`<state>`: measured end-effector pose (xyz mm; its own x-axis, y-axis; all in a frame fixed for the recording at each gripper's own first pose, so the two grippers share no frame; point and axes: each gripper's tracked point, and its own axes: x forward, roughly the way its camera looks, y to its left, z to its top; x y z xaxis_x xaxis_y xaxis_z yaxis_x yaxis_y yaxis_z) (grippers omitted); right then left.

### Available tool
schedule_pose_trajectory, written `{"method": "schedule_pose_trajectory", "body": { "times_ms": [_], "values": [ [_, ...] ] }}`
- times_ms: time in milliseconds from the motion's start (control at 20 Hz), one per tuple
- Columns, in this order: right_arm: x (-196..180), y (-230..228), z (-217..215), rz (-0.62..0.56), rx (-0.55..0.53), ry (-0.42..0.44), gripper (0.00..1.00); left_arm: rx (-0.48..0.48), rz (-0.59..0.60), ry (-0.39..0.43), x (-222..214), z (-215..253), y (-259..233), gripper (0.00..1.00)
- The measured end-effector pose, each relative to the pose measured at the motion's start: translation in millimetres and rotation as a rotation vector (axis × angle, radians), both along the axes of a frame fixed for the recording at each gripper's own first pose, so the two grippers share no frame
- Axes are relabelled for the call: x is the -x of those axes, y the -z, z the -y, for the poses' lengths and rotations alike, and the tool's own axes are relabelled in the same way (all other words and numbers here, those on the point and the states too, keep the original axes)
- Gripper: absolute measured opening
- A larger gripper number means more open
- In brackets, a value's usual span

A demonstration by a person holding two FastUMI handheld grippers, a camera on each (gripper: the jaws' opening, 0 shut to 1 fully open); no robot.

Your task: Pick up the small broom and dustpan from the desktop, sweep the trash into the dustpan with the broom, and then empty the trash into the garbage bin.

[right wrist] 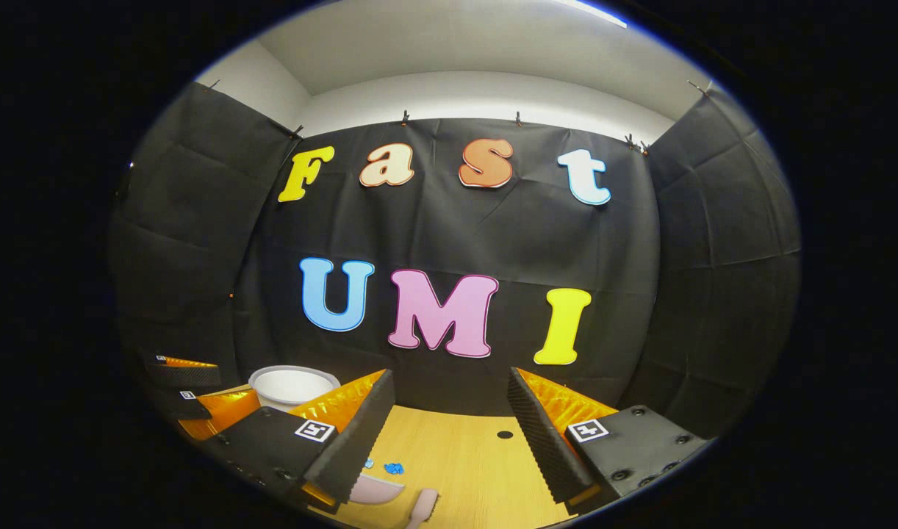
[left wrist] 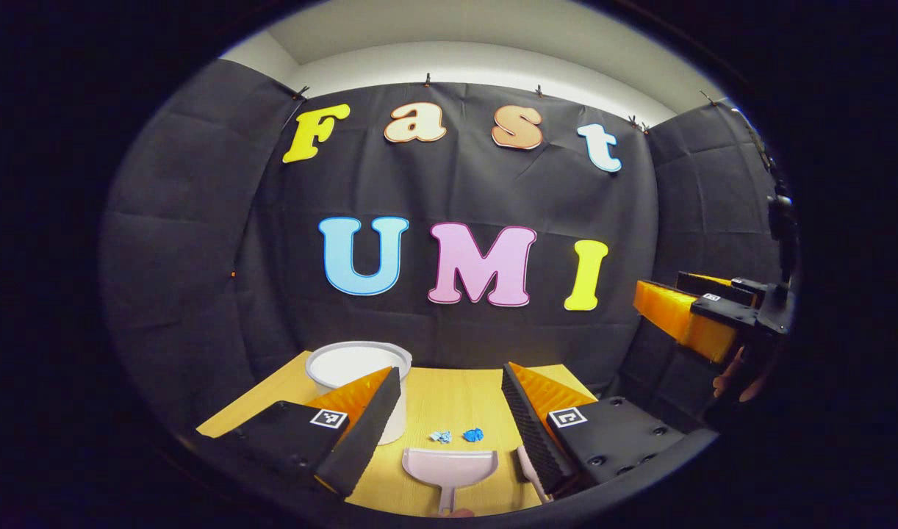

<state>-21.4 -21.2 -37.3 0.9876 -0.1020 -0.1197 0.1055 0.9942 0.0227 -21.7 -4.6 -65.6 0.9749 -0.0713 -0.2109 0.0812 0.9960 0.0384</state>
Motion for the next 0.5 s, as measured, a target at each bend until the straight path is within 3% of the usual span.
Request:
{"method": "schedule_pose_trajectory", "body": {
  "times_ms": [250, 400, 500],
  "values": [
    [-4, 8, 0, -0.022, 0.004, 0.014, 0.96, -0.020, -0.077, 0.015, 0, -2, 21, 0.82],
    [-7, 42, -9, -0.093, 0.005, 0.006, 0.96, -0.012, -0.226, 0.025, 3, 1, 57, 0.82],
    [-5, 65, -10, -0.152, -0.014, 0.005, 0.97, 0.054, -0.347, 0.040, 7, 12, 79, 0.82]
  ]
}}
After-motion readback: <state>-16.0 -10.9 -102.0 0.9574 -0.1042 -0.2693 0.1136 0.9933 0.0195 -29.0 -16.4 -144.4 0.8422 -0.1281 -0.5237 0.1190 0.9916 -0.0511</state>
